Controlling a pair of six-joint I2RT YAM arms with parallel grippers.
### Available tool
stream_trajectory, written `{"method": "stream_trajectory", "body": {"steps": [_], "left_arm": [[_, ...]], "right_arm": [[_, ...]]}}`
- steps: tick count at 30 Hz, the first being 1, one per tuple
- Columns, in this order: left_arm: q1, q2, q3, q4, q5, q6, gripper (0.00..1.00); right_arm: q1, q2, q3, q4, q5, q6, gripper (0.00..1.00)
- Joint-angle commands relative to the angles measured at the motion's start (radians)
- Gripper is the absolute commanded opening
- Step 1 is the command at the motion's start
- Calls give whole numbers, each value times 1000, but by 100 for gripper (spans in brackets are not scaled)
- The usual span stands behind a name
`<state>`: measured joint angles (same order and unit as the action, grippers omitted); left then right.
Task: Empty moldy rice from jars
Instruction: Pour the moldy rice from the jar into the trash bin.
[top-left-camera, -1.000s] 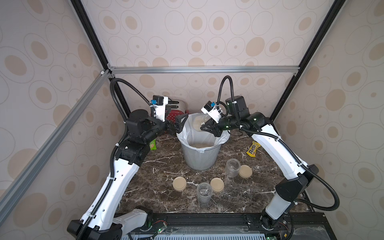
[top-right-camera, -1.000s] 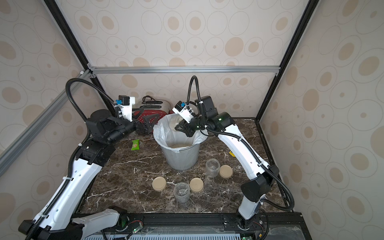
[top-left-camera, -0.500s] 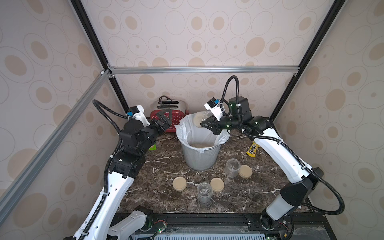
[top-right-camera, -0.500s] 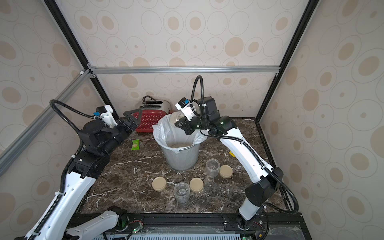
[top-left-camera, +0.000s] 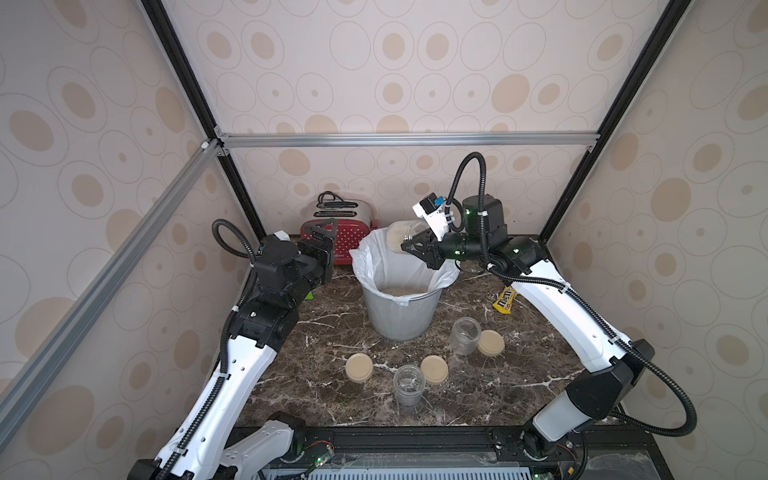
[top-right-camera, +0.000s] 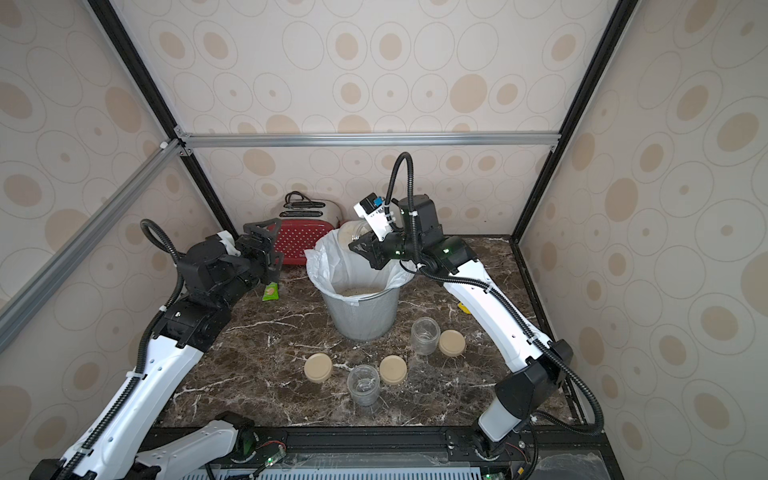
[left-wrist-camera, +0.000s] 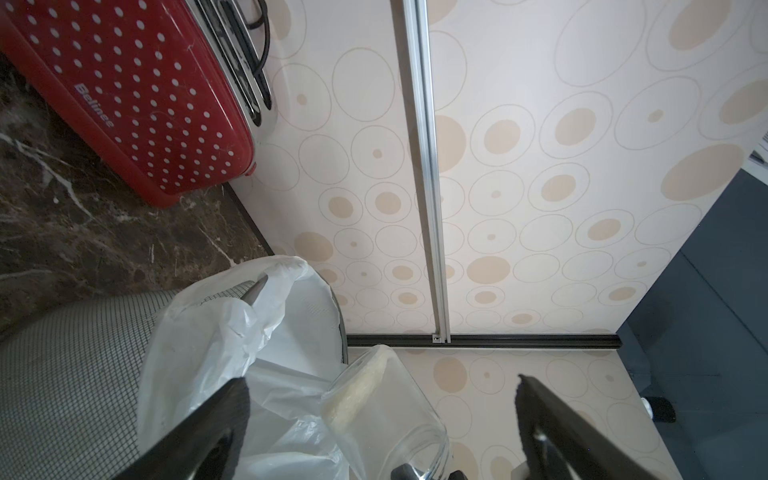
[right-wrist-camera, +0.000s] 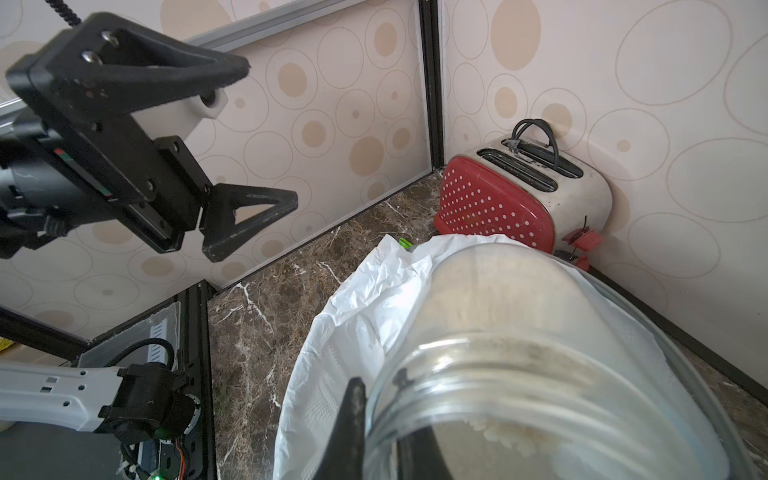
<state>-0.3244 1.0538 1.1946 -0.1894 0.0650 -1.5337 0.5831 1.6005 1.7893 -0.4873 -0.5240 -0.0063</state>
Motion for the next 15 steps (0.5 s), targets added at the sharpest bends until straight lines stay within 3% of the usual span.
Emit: {"method": "stream_trajectory", "body": {"steps": [1,15], "left_arm": [[-6,11,7,64,28,-90,99],[-84,73,5,147,14,-193,99]], "right_arm": [[3,-51,13,131,-27,7,0],[31,-30,21,154,-11,19,0]]}}
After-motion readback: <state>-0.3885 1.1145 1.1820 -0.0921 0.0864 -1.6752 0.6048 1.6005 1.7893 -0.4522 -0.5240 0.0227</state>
